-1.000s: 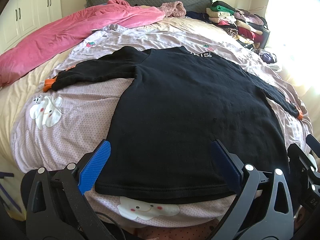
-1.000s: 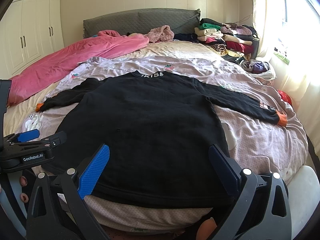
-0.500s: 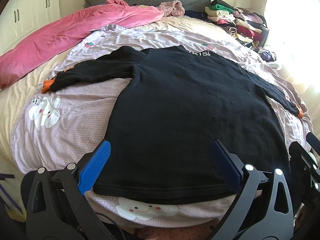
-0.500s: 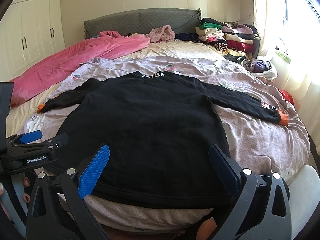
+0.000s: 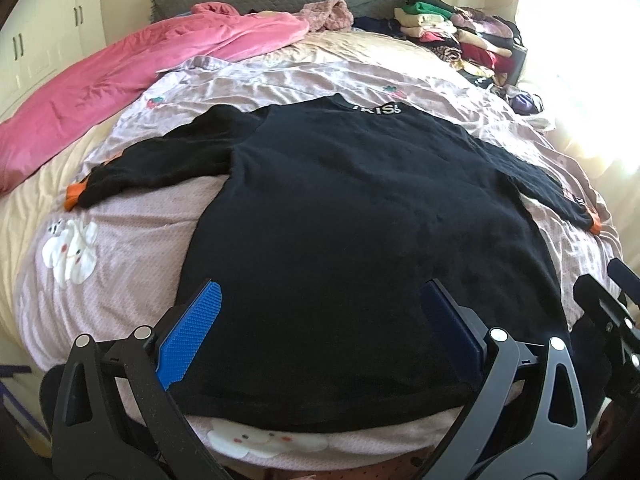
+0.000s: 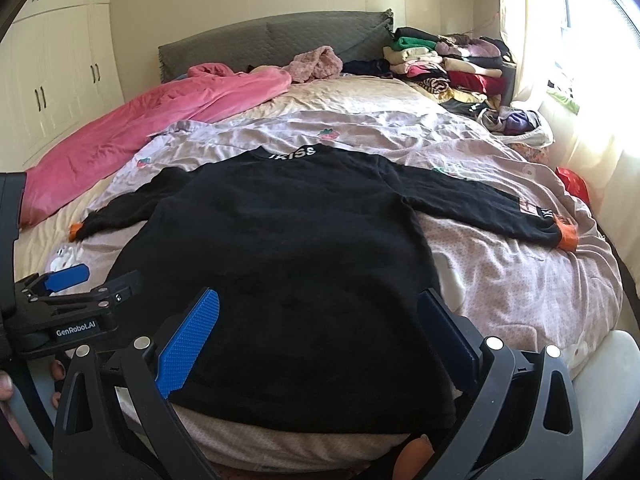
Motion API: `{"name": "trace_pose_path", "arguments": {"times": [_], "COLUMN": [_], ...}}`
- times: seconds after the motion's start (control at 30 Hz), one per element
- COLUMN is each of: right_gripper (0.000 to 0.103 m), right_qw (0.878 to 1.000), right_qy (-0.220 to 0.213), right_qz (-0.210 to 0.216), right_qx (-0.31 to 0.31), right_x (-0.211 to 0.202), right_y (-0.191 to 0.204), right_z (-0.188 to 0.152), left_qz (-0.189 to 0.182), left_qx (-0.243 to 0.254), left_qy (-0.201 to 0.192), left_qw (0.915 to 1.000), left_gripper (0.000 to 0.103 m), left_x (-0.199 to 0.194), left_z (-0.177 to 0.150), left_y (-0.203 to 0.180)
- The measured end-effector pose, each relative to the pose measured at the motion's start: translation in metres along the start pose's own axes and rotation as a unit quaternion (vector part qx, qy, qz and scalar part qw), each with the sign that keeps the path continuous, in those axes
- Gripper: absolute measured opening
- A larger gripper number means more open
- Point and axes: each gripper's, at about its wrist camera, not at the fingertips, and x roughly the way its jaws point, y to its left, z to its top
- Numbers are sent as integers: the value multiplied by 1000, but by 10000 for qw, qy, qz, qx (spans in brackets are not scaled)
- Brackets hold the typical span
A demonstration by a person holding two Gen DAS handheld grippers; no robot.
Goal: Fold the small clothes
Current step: 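Move the right tool to the orange sleeve cuff and close on it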
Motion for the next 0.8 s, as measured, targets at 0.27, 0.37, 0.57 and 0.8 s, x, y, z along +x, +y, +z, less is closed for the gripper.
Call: {"name": "trace_pose_path", "arguments": {"times": [0.27, 0.37, 0.57, 0.8], "right_gripper": [99, 99, 99, 99], "right_qw": [9998, 9992, 9976, 9947], "right_qy": [-84, -143, -131, -97], "right_qz": [-114, -271, -512, -753], "right_qx": [155, 266, 438, 695], "right_x": [7, 10, 22, 38], "right_y": [-27, -41, -68, -101], "right_z": [24, 35, 53, 69], "left_qz": [14, -20, -57, -106], "left_qx": [126, 142, 207, 217], "left_qy": [-4, 9, 65, 47], "left_qw": [9999, 9999, 9997, 9997], "left_gripper": [94, 94, 94, 94], "left_x": [9, 13, 25, 38], "left_z": [20, 26, 39, 57], "left_y": [-20, -27, -40, -52]}}
